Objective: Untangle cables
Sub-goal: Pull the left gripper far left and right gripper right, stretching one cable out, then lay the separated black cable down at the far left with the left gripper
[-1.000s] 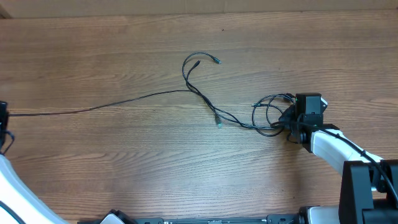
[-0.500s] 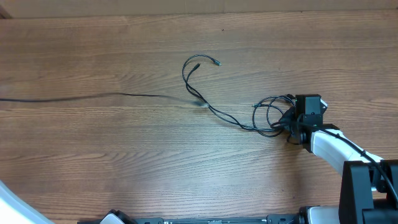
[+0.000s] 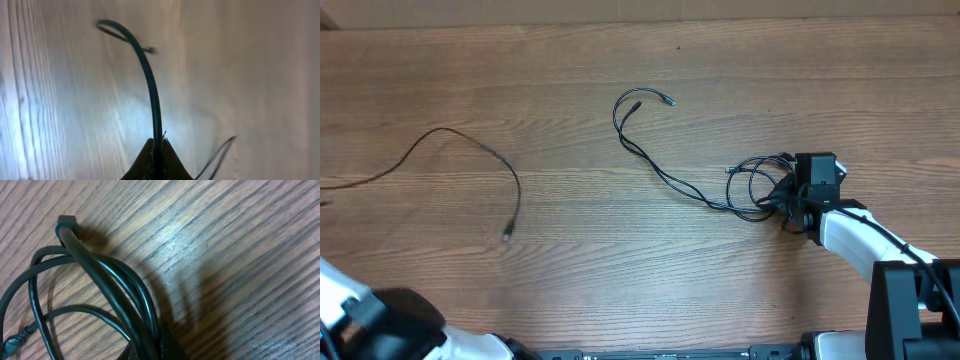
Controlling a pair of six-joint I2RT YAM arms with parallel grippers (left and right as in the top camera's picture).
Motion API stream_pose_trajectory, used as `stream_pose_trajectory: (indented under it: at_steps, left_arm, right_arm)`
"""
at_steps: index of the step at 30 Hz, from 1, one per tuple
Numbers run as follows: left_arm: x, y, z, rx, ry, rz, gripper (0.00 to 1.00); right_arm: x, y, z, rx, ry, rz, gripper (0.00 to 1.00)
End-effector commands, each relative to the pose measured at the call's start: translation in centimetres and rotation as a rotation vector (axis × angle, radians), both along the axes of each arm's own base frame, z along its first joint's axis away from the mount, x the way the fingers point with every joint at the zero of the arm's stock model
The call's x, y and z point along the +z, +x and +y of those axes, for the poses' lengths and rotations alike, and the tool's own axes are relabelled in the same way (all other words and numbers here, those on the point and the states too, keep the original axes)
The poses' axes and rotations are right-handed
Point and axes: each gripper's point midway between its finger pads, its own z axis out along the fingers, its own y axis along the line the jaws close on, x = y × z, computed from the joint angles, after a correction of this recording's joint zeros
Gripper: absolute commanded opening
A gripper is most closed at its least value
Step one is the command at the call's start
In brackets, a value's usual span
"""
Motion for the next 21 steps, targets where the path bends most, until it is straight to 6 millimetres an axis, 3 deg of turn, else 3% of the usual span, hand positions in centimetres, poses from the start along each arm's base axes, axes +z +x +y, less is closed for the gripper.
stream_pose_trajectory:
  at_steps: [1, 4, 6, 9, 11, 16, 19, 21]
  left_arm:
    - [-3.1, -1.1, 0.6, 0.132, -0.098, 0.044, 0.05]
    - [-4.0, -2.9, 1.6, 0.231, -0.102, 0.074, 0.04]
    - [-4.0, -2.9, 1.8, 0.237, -0.104, 0.067, 0.04]
    - [-4.7, -0.5, -0.3, 0.162, -0.196, -0.001, 0.04]
    - [-5.8, 2.3, -3.0, 0.071, -0.286, -0.053, 0.05]
    - [-9.5, 6.9, -9.6, -0.128, -0.351, -0.006, 0.04]
    - [-11.7, 9.1, -13.8, -0.247, -0.350, 0.030, 0.05]
    - [-13.0, 10.1, -15.8, -0.309, -0.321, 0.053, 0.04]
  right_arm:
    - [-0.1, -0.4, 0.0, 0.000, 0.003, 0.015, 0.04]
    - [-0.1, -0.5, 0.4, 0.012, 0.027, 0.018, 0.05]
    - [-0.2, -0.5, 0.8, 0.022, 0.046, 0.019, 0.06]
    - [-0.2, -0.5, 1.6, 0.043, 0.089, 0.019, 0.10]
    - [-0.2, -0.5, 2.2, 0.058, 0.120, 0.020, 0.28]
    - [-0.3, -0.8, 2.6, 0.068, 0.142, 0.035, 0.81]
    - [-0.5, -1.3, 2.6, 0.067, 0.142, 0.055, 1.00]
    - [-0.7, -1.5, 2.6, 0.066, 0.142, 0.067, 1.00]
